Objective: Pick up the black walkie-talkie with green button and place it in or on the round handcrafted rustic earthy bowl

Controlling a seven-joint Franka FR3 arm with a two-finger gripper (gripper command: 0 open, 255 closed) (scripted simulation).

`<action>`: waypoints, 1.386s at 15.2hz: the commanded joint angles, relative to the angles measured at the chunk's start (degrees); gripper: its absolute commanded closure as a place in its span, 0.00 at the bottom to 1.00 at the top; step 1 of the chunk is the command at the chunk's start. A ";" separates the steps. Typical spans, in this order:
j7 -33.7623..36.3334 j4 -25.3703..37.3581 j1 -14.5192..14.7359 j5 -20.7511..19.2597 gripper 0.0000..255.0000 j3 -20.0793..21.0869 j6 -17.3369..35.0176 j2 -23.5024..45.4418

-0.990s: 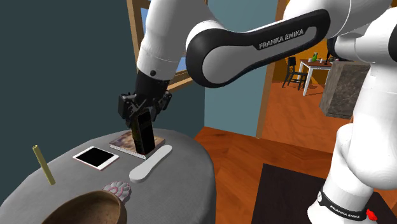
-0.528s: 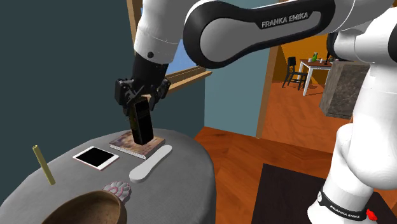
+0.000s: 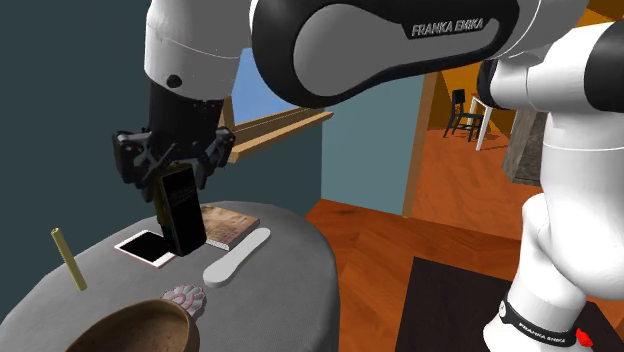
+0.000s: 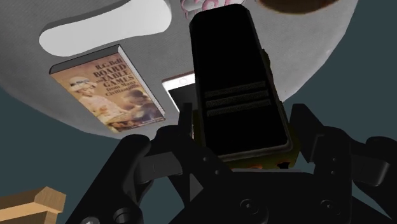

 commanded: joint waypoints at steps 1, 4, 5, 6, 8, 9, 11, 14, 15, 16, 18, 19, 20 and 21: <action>2.73 5.12 3.37 -3.03 1.00 0.53 -3.05 3.67; 5.70 13.82 9.26 -7.30 1.00 0.55 -7.72 9.79; 6.42 17.23 11.48 -8.70 1.00 0.40 -9.44 12.05; 6.97 20.99 13.90 -10.07 1.00 0.11 -11.25 14.45; 7.40 30.13 19.37 -12.89 1.00 -0.75 -15.39 19.97; 7.30 32.87 20.94 -13.54 1.00 -1.14 -16.53 21.54; 8.24 29.27 19.74 -13.09 1.00 -1.01 -14.38 20.37; 9.50 24.70 18.21 -12.74 1.00 -0.76 -11.48 19.08; 9.90 23.34 17.78 -12.67 1.00 -0.70 -10.58 18.73; 10.28 22.05 17.38 -12.61 1.00 -0.66 -9.70 18.42; 11.01 19.64 16.68 -12.56 1.00 -0.61 -8.00 17.90; 11.37 18.52 16.36 -12.56 1.00 -0.61 -7.18 17.68; 11.72 17.44 16.07 -12.58 1.00 -0.60 -6.38 17.49; 12.07 16.40 15.80 -12.60 1.00 -0.61 -5.60 17.32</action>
